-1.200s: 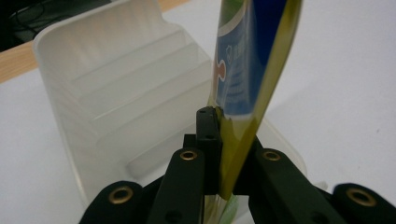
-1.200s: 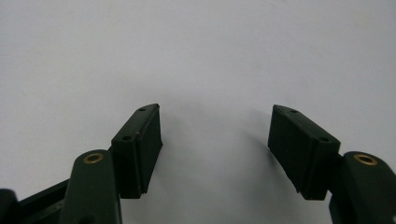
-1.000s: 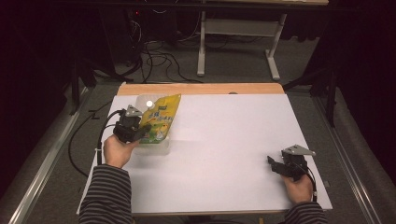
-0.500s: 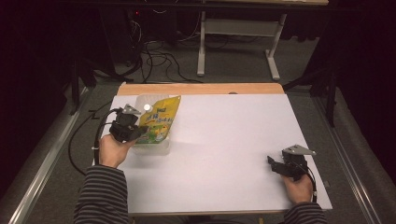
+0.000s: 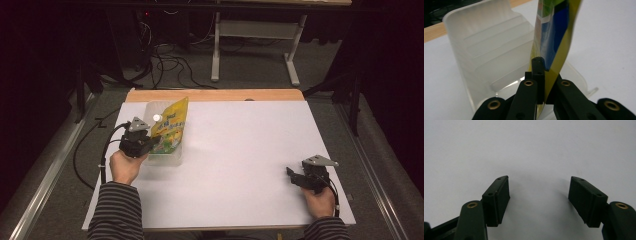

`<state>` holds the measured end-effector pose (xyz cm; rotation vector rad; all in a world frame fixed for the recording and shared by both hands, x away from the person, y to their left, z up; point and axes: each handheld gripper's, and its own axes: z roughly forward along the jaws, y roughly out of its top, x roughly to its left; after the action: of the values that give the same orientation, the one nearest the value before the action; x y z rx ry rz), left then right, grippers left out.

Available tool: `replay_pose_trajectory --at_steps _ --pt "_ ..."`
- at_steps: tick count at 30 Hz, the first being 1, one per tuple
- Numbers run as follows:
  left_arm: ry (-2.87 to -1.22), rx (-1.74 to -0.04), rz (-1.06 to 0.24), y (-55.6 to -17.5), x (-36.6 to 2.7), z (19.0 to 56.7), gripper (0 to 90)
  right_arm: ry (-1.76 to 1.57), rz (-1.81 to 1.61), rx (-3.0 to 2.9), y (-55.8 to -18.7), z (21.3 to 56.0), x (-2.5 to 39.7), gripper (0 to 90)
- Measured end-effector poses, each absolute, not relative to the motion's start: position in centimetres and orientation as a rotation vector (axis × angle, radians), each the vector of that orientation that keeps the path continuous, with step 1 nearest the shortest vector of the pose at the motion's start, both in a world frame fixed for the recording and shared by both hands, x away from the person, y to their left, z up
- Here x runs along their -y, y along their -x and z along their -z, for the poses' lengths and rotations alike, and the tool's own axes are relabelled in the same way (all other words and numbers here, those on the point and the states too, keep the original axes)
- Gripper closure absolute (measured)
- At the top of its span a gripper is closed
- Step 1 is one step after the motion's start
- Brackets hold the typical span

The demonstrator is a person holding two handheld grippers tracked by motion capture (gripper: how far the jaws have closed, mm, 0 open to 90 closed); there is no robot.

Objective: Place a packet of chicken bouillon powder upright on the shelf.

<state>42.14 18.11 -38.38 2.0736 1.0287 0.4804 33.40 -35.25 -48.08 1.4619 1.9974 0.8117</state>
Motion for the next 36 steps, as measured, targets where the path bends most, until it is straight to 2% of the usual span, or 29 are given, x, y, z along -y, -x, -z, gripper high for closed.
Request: replay_pose_trajectory --at_steps 6,10,20,28,32,36 --pt "-2.120 -1.009 -0.487 -42.0 -18.4 38.5 89.2 -1.474 -0.821 -2.000 -33.5 48.1 35.3 34.1" --pt "-2.081 -1.049 -0.468 -42.0 -19.1 38.4 81.6 -1.469 -0.820 -1.999 -33.4 48.1 35.3 34.1" --pt "-2.026 -1.072 -0.437 -41.3 -20.1 38.3 84.0 -1.455 -0.818 -2.005 -33.4 48.1 35.2 35.7" --pt "-1.978 -1.110 -0.496 -40.5 -20.4 38.2 58.0 -1.459 -0.817 -2.003 -33.4 48.1 35.3 35.7" --pt "-1.966 -1.125 -0.504 -40.1 -20.7 38.1 50.0 -1.467 -0.825 -2.004 -33.4 48.1 35.3 35.7" --pt "-1.947 -1.128 -0.506 -39.7 -21.0 38.2 46.5 -1.465 -0.826 -2.006 -33.5 48.1 35.3 35.7"
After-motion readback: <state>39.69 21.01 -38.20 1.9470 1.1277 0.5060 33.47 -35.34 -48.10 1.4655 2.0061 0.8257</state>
